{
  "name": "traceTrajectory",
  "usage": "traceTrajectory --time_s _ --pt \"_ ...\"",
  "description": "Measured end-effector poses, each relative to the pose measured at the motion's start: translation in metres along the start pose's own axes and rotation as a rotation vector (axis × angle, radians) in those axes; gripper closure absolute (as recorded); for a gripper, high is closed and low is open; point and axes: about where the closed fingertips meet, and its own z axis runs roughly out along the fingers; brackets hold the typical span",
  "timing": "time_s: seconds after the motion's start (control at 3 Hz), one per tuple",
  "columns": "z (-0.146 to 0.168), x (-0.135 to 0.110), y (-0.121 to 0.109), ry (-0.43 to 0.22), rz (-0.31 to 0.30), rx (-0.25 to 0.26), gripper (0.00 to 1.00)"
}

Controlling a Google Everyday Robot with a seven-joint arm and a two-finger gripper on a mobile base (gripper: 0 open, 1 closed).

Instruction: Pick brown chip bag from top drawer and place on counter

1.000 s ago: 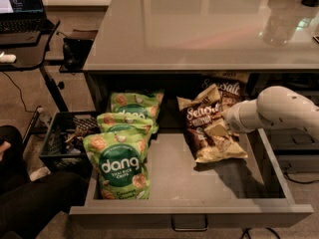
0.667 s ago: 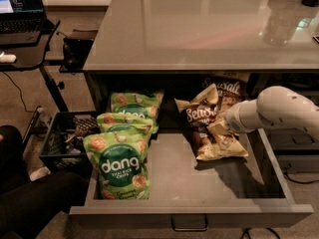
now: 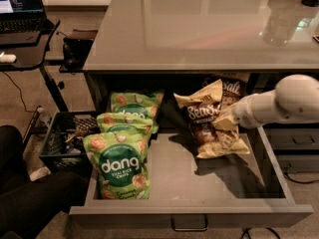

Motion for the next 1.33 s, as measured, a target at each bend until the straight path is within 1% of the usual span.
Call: traceTrajectory --time_s 0.33,0.67,1.0,1.33 --pt "-0.057 -0.026 0.009 -0.092 -0.074 -0.061 1.0" --pt "-0.112 -0.044 0.015 -0.166 -0.155 -0.121 1.0" --pt "-0.151 -0.054 0.029 -0.209 -0.249 -0.171 1.0" --pt "-0.152 -0.054 0.033 -0.206 -0.261 -0.19 1.0"
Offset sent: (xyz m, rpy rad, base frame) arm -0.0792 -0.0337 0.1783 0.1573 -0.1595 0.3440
